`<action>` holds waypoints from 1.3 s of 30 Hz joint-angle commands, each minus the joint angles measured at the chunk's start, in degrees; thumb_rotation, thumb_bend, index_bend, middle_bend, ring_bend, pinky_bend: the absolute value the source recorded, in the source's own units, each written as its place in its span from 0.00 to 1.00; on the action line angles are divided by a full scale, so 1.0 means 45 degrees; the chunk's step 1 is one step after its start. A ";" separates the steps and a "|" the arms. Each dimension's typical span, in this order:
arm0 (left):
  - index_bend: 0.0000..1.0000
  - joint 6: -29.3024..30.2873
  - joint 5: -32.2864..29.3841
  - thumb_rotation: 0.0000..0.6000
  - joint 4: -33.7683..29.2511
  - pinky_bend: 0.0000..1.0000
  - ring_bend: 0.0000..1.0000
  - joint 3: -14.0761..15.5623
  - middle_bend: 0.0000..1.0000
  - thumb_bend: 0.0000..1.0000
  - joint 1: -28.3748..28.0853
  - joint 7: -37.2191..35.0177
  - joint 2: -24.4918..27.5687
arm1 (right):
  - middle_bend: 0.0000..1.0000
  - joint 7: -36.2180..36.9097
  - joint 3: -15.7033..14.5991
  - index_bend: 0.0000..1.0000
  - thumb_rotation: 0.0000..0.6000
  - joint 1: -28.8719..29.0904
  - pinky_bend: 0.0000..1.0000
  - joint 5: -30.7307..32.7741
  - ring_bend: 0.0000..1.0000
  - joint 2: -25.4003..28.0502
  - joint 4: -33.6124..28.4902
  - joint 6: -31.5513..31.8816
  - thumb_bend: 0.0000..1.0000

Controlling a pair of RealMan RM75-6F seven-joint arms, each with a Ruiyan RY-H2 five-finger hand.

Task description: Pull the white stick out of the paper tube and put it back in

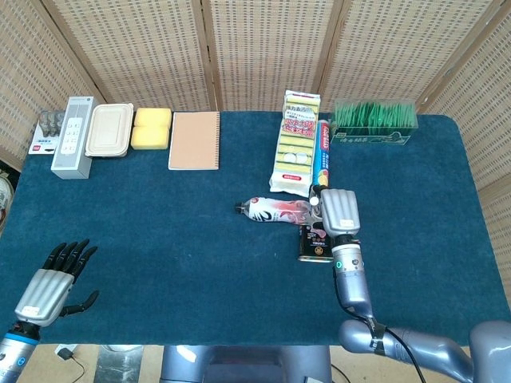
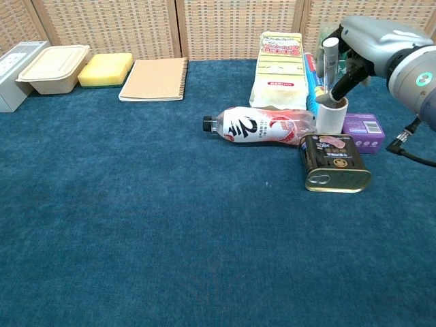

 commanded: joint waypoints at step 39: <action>0.01 -0.0160 -0.0114 0.57 -0.0053 0.04 0.00 0.0005 0.00 0.31 -0.0042 0.0175 -0.0008 | 0.64 -0.0691 -0.0074 0.60 1.00 0.0154 0.79 0.0103 0.77 0.0406 -0.0145 0.0240 0.33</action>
